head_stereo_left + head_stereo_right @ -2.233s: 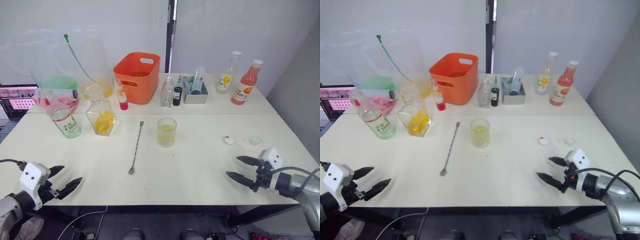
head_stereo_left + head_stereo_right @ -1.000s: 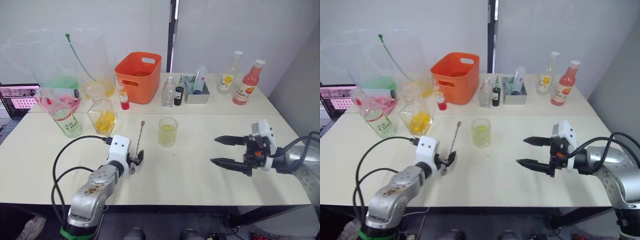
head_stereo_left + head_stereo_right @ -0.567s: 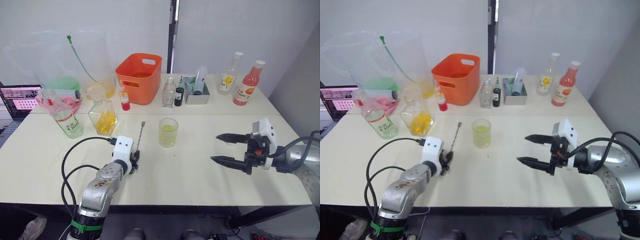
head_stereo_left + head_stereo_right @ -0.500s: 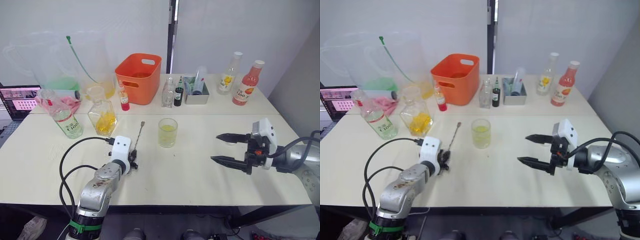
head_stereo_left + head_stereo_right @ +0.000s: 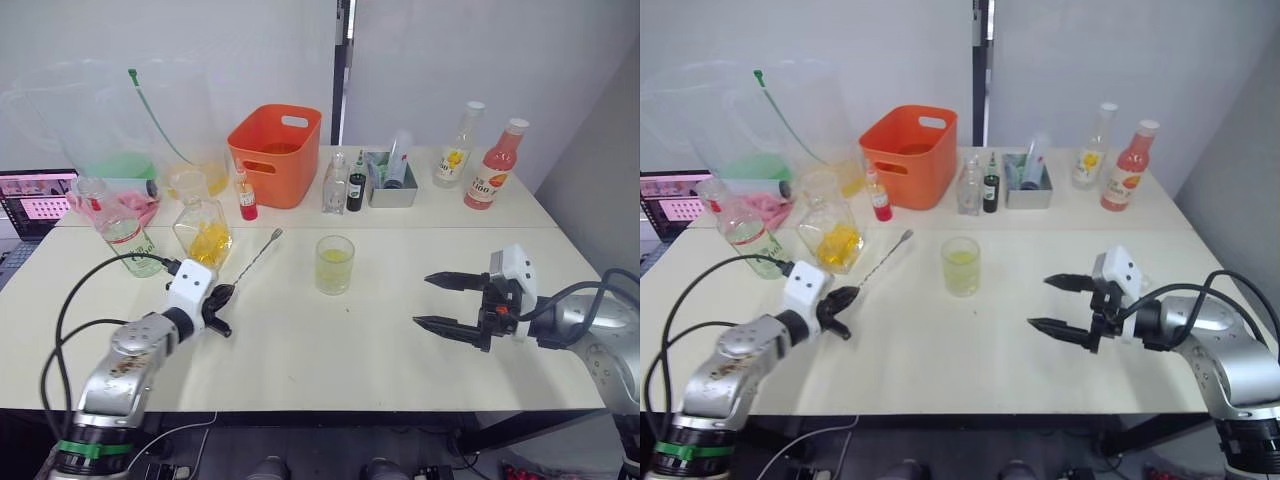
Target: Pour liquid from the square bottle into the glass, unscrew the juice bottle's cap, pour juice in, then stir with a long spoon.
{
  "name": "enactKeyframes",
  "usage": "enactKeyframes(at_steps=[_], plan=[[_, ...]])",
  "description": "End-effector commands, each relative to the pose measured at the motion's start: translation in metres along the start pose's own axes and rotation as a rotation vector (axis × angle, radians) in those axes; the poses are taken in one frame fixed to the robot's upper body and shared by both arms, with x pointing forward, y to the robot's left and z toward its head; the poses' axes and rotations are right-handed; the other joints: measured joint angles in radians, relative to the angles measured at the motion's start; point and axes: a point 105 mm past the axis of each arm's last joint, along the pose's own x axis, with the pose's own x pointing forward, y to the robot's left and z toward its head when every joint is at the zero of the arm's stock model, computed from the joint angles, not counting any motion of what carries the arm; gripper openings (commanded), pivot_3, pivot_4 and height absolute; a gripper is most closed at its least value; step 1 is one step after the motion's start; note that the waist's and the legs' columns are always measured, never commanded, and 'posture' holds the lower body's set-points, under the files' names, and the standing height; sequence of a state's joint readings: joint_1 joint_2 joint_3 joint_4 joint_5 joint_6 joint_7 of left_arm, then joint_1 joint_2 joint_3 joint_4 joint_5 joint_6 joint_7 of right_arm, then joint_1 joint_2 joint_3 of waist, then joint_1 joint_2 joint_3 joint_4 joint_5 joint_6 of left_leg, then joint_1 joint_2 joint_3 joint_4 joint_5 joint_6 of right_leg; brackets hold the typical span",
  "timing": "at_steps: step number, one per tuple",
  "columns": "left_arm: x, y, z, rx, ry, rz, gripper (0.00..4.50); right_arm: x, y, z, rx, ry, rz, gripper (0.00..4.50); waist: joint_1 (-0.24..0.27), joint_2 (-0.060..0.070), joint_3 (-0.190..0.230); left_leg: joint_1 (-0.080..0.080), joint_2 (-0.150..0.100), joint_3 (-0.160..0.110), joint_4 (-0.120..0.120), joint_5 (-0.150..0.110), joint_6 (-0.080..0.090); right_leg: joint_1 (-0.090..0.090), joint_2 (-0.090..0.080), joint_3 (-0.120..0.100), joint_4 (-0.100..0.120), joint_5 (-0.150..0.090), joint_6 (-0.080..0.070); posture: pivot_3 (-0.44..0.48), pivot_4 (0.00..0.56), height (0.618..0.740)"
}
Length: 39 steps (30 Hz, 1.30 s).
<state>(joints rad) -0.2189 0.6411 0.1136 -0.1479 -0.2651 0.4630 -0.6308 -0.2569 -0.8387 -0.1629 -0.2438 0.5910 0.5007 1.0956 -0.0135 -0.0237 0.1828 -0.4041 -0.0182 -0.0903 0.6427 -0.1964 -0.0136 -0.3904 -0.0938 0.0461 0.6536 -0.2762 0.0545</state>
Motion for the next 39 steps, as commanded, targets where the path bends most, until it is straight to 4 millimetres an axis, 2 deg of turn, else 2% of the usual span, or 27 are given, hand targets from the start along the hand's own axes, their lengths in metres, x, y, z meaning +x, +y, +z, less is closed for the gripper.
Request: enactKeyframes(at_steps=[1, 5, 8, 13, 15, 20, 22, 26, 32, 35, 39], plan=[[-0.011, 0.0, 0.002, 0.061, -0.02, -0.131, 0.06, 0.0, 0.001, 0.007, -0.041, -0.021, -0.009, 4.5, 0.0, 0.0, 0.0, 0.0, 0.0, 0.0, 0.0, 0.0, 0.0, 0.0, 0.0, 0.0, 0.0, 0.0, 0.0, 0.0, 0.15, 0.74], [-0.03, 0.002, -0.024, 0.104, 0.042, -0.285, 0.06, 0.004, 0.005, 0.003, -0.038, -0.025, -0.025, 4.5, -0.001, 0.0, 0.0, 0.0, 0.0, 0.0, -0.001, 0.0, 0.0, 0.0, 0.0, 0.0, 0.0, 0.0, 0.0, 0.0, 0.15, 0.74], [-0.033, -0.006, -0.036, 0.136, 0.078, -0.376, 0.06, 0.005, 0.006, 0.003, -0.037, -0.031, -0.034, 4.5, -0.002, 0.001, 0.0, 0.0, 0.001, 0.0, -0.002, 0.0, 0.0, -0.001, 0.0, 0.0, 0.0, 0.0, 0.0, 0.0, 0.15, 0.74], [-0.038, 0.0, -0.062, 0.119, 0.181, -0.401, 0.06, 0.005, 0.006, 0.005, -0.043, -0.037, -0.047, 4.5, 0.001, 0.001, 0.0, 0.0, 0.0, 0.0, -0.002, 0.0, 0.0, 0.0, 0.0, -0.001, 0.0, 0.0, 0.0, 0.0, 0.15, 0.74], [-0.041, 0.004, -0.063, 0.077, 0.198, -0.401, 0.06, 0.005, 0.006, 0.005, -0.045, -0.038, -0.052, 4.5, -0.002, 0.001, 0.0, 0.0, 0.0, 0.0, -0.002, 0.0, 0.0, 0.0, 0.0, 0.0, 0.0, 0.0, 0.0, 0.0, 0.15, 0.74], [-0.043, 0.005, -0.059, 0.092, 0.202, -0.431, 1.63, 0.005, 0.007, 0.005, -0.043, -0.039, -0.056, 4.5, -0.009, 0.001, 0.0, 0.002, 0.001, 0.0, -0.002, 0.0, 0.0, 0.0, 0.001, 0.0, 0.002, 0.0, 0.0, 0.0, 0.15, 0.74], [-0.04, 0.001, -0.051, 0.103, 0.205, -0.46, 2.28, 0.007, 0.007, 0.006, -0.042, -0.042, -0.055, 4.5, -0.007, 0.001, 0.0, 0.003, 0.001, 0.0, -0.002, 0.0, 0.0, 0.0, 0.001, 0.0, 0.002, 0.0, 0.0, 0.0, 0.15, 0.74], [-0.038, 0.0, -0.052, 0.172, 0.332, -0.497, 2.28, 0.01, 0.008, 0.006, -0.039, -0.045, -0.048, 4.5, -0.006, 0.001, 0.0, 0.003, 0.001, 0.0, -0.002, 0.0, 0.0, 0.0, 0.001, 0.0, 0.002, 0.0, 0.0, 0.0, 0.15, 0.74], [-0.03, 0.006, -0.057, 0.204, 0.449, -0.434, 2.28, 0.013, 0.008, 0.007, -0.034, -0.06, -0.064, 4.5, -0.005, 0.003, -0.001, 0.004, 0.001, 0.001, -0.002, 0.0, 0.0, 0.001, 0.001, 0.0, 0.002, 0.0, 0.0, 0.0, 0.15, 0.74], [-0.031, 0.005, -0.059, 0.209, 0.481, -0.437, 1.48, 0.013, 0.011, 0.006, -0.036, -0.055, -0.068, 4.5, -0.005, 0.005, -0.002, 0.005, 0.001, 0.001, -0.002, 0.0, 0.0, 0.002, 0.001, 0.0, 0.002, 0.0, 0.0, 0.0, 0.15, 0.74], [-0.036, 0.0, -0.06, 0.207, 0.5, -0.476, 0.17, 0.013, 0.011, 0.006, -0.037, -0.052, -0.074, 4.5, -0.01, 0.006, -0.003, 0.005, 0.001, 0.001, -0.002, 0.0, 0.0, 0.002, 0.001, 0.0, 0.002, 0.0, 0.0, 0.0, 0.15, 0.74]])
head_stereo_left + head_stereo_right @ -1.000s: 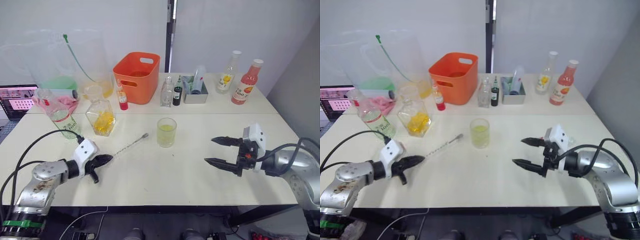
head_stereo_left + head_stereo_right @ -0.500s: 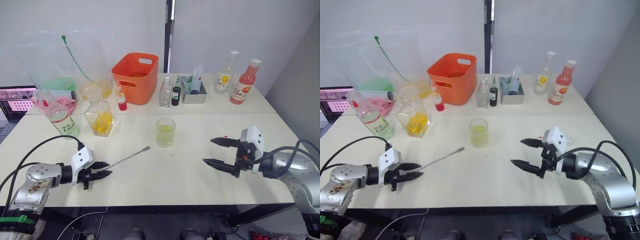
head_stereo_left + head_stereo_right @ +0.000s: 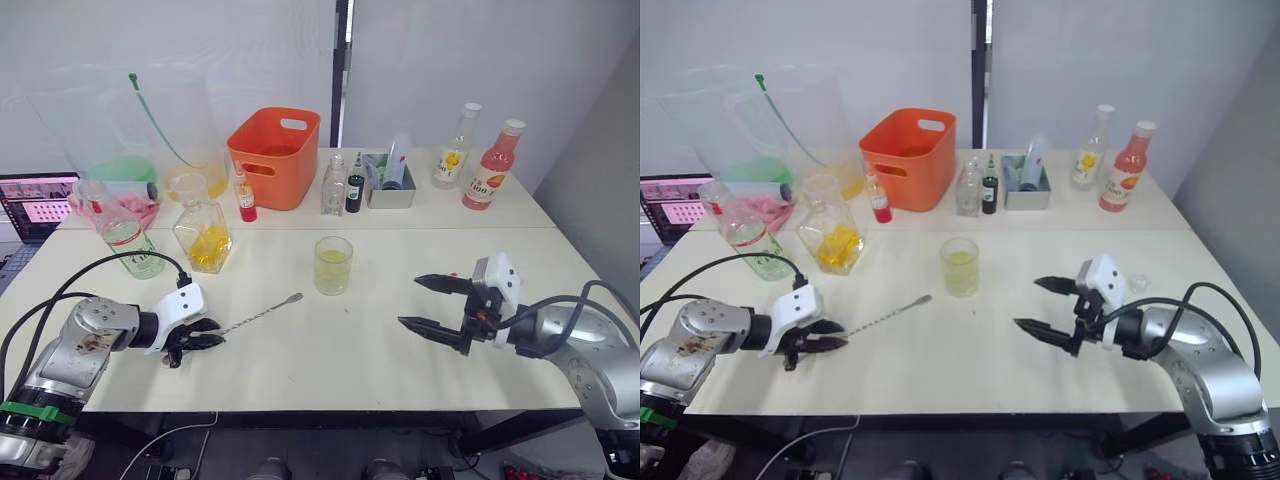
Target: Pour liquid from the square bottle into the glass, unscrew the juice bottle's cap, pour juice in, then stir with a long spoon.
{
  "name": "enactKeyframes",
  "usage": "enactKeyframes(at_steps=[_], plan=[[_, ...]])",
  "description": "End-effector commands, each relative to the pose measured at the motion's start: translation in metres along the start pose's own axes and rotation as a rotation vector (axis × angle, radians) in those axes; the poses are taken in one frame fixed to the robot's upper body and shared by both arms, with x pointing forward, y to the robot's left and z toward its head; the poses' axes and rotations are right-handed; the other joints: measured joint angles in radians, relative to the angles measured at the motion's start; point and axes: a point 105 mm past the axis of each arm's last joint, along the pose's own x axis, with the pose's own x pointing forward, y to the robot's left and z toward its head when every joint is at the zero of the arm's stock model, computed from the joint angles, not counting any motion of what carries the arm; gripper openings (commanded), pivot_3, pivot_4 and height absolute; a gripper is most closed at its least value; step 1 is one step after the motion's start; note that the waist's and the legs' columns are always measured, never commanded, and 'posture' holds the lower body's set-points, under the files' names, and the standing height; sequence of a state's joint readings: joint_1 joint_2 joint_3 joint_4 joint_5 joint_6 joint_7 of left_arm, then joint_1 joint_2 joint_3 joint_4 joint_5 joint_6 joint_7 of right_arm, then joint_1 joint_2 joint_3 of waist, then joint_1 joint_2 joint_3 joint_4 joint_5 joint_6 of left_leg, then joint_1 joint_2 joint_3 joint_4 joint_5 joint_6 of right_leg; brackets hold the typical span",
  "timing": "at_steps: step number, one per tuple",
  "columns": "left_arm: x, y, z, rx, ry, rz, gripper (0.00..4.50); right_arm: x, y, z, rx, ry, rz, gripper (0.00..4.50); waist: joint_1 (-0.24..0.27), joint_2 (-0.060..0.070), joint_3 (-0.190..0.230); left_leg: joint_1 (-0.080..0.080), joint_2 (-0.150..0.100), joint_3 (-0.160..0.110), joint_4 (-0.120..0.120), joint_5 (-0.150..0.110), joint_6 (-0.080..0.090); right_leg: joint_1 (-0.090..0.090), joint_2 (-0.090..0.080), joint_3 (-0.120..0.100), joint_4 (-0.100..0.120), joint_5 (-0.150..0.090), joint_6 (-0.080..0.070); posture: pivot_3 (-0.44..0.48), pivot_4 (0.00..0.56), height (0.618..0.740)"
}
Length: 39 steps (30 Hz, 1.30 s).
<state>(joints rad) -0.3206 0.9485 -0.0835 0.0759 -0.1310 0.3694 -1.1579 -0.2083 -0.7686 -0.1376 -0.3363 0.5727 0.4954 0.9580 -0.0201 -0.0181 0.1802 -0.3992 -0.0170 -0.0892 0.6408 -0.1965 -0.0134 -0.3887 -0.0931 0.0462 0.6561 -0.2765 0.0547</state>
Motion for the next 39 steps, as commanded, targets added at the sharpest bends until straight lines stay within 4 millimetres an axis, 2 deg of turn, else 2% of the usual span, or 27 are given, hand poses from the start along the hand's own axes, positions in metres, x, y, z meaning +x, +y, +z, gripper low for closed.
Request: enactKeyframes(at_steps=[1, 6, 9, 12, 15, 18, 20, 24, 28, 33, 39], plan=[[0.004, -0.01, -0.021, -0.042, 0.092, -0.039, 0.03, -0.002, 0.002, 0.008, -0.032, -0.018, -0.005, 4.5, -0.005, 0.001, 0.0, 0.0, 0.0, 0.0, 0.0, 0.0, 0.0, 0.0, 0.0, 0.0, 0.0, 0.0, 0.0, 0.0, 0.15, 0.74], [0.001, -0.002, -0.012, -0.043, 0.029, -0.001, 0.03, -0.003, 0.004, 0.009, -0.002, -0.013, 0.029, 4.5, -0.008, 0.002, -0.001, 0.0, 0.0, 0.0, 0.0, 0.0, 0.0, 0.0, 0.0, 0.0, 0.0, 0.0, 0.0, 0.0, 0.15, 0.74], [-0.01, 0.007, 0.016, -0.083, -0.124, 0.068, 0.03, -0.003, 0.004, 0.01, 0.011, -0.017, 0.028, 4.5, -0.007, 0.001, -0.001, 0.0, 0.0, 0.0, 0.0, 0.0, 0.0, 0.0, 0.0, 0.0, 0.0, 0.0, 0.0, 0.0, 0.15, 0.74], [-0.024, -0.002, 0.036, -0.059, -0.232, 0.029, 0.03, -0.004, 0.007, 0.004, 0.113, 0.006, 0.056, 4.5, -0.006, -0.002, 0.001, -0.004, 0.001, -0.001, 0.0, 0.0, 0.0, -0.003, 0.0, 0.0, 0.0, 0.0, 0.0, 0.0, 0.15, 0.74], [-0.044, 0.002, 0.06, -0.086, -0.37, 0.056, 0.03, -0.004, 0.006, 0.003, 0.188, 0.006, 0.045, 4.5, -0.002, -0.003, 0.001, -0.007, 0.0, -0.001, 0.0, 0.0, 0.0, -0.006, 0.0, 0.0, 0.0, 0.0, 0.0, 0.0, 0.15, 0.74], [-0.065, 0.004, 0.092, -0.094, -0.534, 0.068, 0.03, -0.001, 0.0, 0.014, 0.204, -0.06, 0.006, 4.5, 0.002, -0.003, 0.001, -0.007, 0.0, -0.002, 0.0, 0.0, 0.0, -0.006, 0.0, 0.0, 0.0, 0.0, 0.0, 0.0, 0.15, 0.74], [-0.07, 0.001, 0.105, -0.099, -0.59, 0.06, 0.03, 0.0, -0.003, 0.023, 0.207, -0.107, -0.011, 4.5, 0.002, -0.003, 0.001, -0.007, 0.0, -0.002, 0.001, 0.0, 0.0, -0.006, 0.0, 0.0, 0.0, 0.0, 0.0, 0.0, 0.15, 0.74], [-0.065, -0.013, 0.134, -0.043, -0.683, 0.038, 0.03, 0.011, -0.014, 0.037, 0.206, -0.152, -0.098, 4.5, 0.002, -0.003, 0.001, -0.006, 0.0, -0.002, 0.001, 0.0, 0.0, -0.006, 0.0, 0.0, 0.0, 0.0, 0.0, 0.0, 0.15, 0.74], [-0.051, -0.019, 0.162, 0.02, -0.73, 0.043, 0.03, 0.035, -0.017, 0.061, 0.385, -0.266, -0.099, 4.5, -0.001, -0.005, 0.002, -0.007, 0.0, -0.002, 0.001, 0.0, 0.0, -0.006, 0.0, 0.0, 0.001, 0.0, -0.001, 0.0, 0.15, 0.74], [-0.034, -0.025, 0.177, 0.049, -0.745, 0.033, 0.03, 0.053, -0.022, 0.083, 0.672, -0.435, -0.046, 4.5, -0.003, -0.005, 0.002, -0.006, -0.001, -0.003, 0.001, 0.0, 0.0, -0.006, 0.0, 0.0, 0.003, 0.001, -0.001, 0.0, 0.15, 0.74], [-0.011, -0.026, 0.183, 0.04, -0.733, 0.063, 0.03, 0.067, -0.015, 0.098, 0.782, -0.508, -0.027, 4.5, 0.001, -0.005, 0.002, -0.011, -0.002, -0.003, 0.001, 0.0, 0.0, -0.013, 0.0, 0.001, 0.007, 0.001, -0.001, 0.0, 0.15, 0.74]])
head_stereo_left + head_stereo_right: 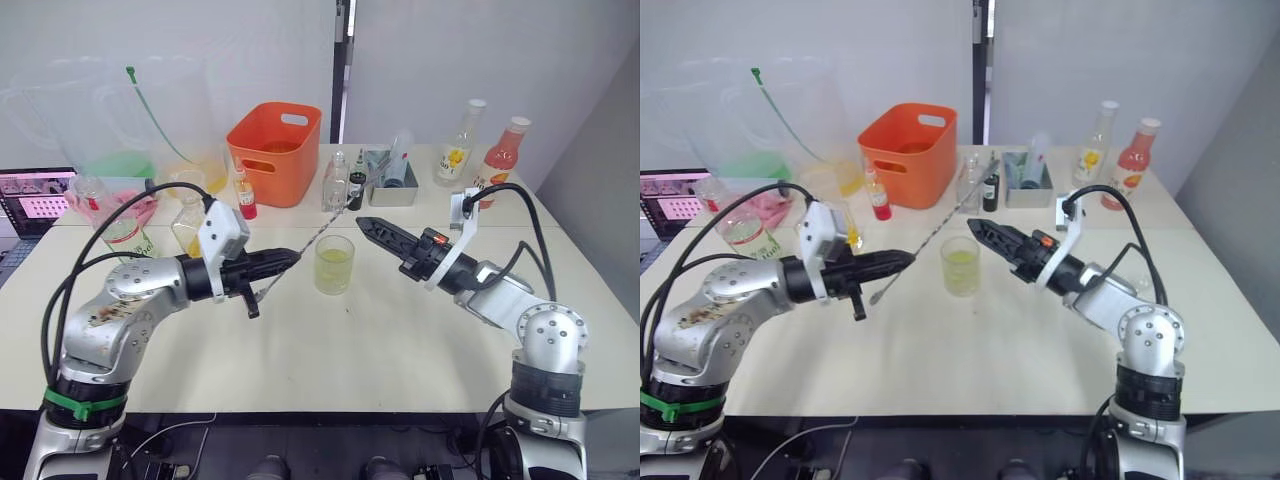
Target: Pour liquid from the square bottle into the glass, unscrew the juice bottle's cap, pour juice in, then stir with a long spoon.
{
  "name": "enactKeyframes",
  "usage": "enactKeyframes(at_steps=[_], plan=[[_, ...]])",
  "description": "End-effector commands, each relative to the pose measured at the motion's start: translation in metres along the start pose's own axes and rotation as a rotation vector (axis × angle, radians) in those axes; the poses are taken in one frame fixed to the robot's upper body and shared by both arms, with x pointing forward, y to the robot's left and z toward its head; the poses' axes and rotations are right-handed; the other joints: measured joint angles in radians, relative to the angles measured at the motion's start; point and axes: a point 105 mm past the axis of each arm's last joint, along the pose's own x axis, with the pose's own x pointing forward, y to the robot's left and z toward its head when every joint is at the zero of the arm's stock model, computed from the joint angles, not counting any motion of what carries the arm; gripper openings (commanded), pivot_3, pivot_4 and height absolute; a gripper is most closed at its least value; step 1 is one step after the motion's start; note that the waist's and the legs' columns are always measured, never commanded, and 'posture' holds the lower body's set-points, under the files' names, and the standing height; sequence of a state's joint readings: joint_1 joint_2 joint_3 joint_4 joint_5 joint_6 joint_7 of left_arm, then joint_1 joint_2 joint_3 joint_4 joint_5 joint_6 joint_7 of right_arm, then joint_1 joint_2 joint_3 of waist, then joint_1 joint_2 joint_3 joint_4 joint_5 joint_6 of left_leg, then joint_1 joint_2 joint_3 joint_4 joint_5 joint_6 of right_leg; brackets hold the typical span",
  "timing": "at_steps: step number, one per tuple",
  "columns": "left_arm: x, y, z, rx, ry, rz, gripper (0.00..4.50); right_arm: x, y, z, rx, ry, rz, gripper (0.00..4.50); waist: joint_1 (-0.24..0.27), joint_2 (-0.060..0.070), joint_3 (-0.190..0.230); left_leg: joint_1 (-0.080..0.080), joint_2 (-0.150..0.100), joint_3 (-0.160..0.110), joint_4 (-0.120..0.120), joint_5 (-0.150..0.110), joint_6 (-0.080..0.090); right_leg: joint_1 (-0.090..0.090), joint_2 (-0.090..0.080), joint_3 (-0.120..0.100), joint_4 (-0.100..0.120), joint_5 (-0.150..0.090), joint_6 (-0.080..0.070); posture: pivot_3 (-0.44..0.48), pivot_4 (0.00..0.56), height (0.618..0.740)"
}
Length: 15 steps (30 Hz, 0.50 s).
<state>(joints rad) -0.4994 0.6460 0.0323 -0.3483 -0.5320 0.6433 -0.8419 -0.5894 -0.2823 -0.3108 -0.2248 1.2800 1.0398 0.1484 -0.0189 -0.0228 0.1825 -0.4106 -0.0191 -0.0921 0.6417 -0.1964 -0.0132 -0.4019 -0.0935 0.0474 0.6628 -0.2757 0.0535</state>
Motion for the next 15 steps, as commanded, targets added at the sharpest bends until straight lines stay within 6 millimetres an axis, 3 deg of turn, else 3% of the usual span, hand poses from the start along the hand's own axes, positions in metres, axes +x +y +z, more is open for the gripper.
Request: enactKeyframes(at_steps=[1, 10, 15], plan=[[0.012, 0.001, 0.011, 0.042, -0.046, 0.025, 0.03, 0.012, 0.022, 0.012, 0.015, -0.069, 0.05, 4.5, -0.002, 0.0, 0.0, 0.0, 0.0, 0.0, 0.0, 0.0, 0.0, -0.001, 0.0, 0.0, 0.001, 0.0, 0.0, 0.0, 0.15, 0.74], [0.026, 0.0, 0.005, 0.035, -0.048, 0.037, 0.03, 0.022, 0.035, 0.014, 0.031, -0.097, 0.032, 4.5, -0.023, 0.0, 0.0, 0.0, 0.001, 0.0, 0.0, 0.0, 0.0, -0.002, 0.001, 0.0, 0.002, 0.0, 0.0, 0.0, 0.15, 0.74], [0.028, 0.003, 0.002, 0.031, -0.041, 0.046, 0.0, 0.022, 0.033, 0.015, 0.025, -0.109, -0.001, 3.01, -0.024, 0.0, 0.0, -0.001, 0.001, 0.0, 0.0, 0.0, 0.0, -0.002, 0.001, 0.0, 0.002, 0.0, 0.0, 0.0, 0.15, 0.74]])
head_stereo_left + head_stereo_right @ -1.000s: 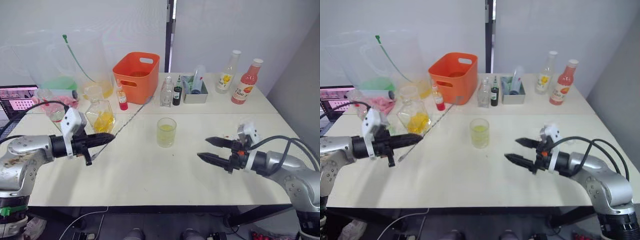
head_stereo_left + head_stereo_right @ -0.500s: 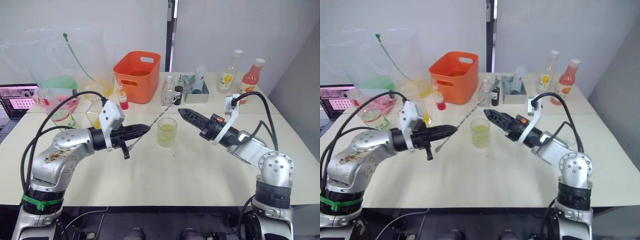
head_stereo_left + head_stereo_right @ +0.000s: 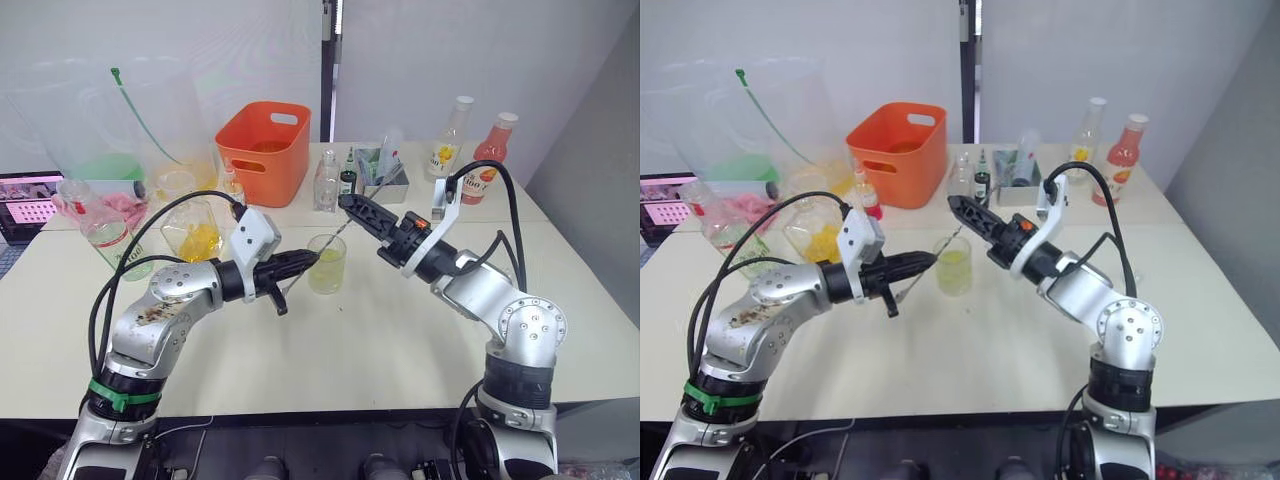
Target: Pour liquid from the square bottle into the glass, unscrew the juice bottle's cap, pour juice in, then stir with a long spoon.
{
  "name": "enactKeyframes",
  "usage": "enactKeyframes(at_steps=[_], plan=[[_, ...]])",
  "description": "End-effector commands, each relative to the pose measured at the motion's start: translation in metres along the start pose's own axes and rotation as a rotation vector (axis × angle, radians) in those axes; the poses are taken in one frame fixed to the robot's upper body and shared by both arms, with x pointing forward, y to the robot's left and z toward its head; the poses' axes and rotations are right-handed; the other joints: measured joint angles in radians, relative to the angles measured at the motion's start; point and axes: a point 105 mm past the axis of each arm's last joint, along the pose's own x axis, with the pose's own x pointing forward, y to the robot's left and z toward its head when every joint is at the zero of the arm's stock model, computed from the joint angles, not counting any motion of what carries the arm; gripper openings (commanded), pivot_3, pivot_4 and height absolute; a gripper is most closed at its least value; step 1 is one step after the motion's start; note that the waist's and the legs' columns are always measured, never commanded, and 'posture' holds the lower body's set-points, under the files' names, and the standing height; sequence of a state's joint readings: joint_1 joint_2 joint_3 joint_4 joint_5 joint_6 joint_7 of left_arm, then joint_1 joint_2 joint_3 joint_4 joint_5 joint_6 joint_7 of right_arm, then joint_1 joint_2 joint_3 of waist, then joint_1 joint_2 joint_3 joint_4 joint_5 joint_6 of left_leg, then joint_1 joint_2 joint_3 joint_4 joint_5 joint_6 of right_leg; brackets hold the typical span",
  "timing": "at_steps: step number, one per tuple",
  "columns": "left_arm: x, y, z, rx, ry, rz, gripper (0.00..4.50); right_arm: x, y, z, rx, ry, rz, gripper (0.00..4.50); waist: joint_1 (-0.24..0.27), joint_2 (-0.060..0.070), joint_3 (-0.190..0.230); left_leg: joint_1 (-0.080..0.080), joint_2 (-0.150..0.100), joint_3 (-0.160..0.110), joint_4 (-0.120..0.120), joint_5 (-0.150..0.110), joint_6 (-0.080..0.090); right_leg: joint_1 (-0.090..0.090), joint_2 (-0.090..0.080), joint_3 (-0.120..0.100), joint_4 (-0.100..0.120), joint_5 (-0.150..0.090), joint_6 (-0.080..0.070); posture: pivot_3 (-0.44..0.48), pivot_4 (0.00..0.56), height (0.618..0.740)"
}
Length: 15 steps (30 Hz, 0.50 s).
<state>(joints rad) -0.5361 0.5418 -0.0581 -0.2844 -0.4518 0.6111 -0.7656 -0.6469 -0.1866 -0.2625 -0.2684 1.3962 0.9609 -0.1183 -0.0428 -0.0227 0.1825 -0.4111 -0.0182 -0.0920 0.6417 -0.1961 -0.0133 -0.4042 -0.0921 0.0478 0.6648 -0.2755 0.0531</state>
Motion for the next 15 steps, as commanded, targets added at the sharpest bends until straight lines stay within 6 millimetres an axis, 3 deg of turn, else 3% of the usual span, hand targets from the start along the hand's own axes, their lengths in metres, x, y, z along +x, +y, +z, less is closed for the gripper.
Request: enactKeyframes(at_steps=[1, 9, 15], plan=[[0.0, 0.003, 0.012, 0.053, -0.035, 0.014, 0.0, -0.001, 0.012, 0.008, -0.038, -0.036, 0.024, 2.65, 0.0, 0.0, 0.0, 0.0, 0.0, 0.0, 0.0, 0.0, 0.0, 0.0, 0.0, 0.0, 0.0, 0.0, 0.0, 0.0, 0.15, 0.74], [0.007, -0.001, 0.016, 0.046, -0.061, -0.001, 0.0, -0.001, 0.004, 0.008, -0.063, -0.06, -0.034, 0.02, 0.0, 0.0, 0.0, 0.0, 0.0, 0.0, 0.0, 0.0, 0.0, 0.0, 0.0, 0.0, 0.0, 0.0, 0.0, 0.0, 0.15, 0.74], [0.006, -0.001, 0.017, 0.052, -0.064, -0.001, 0.0, -0.002, -0.002, 0.006, -0.101, -0.051, -0.058, 0.02, -0.001, 0.0, 0.0, 0.0, 0.0, 0.0, 0.0, 0.0, 0.0, 0.0, 0.0, 0.0, 0.0, 0.0, 0.0, 0.0, 0.15, 0.74]])
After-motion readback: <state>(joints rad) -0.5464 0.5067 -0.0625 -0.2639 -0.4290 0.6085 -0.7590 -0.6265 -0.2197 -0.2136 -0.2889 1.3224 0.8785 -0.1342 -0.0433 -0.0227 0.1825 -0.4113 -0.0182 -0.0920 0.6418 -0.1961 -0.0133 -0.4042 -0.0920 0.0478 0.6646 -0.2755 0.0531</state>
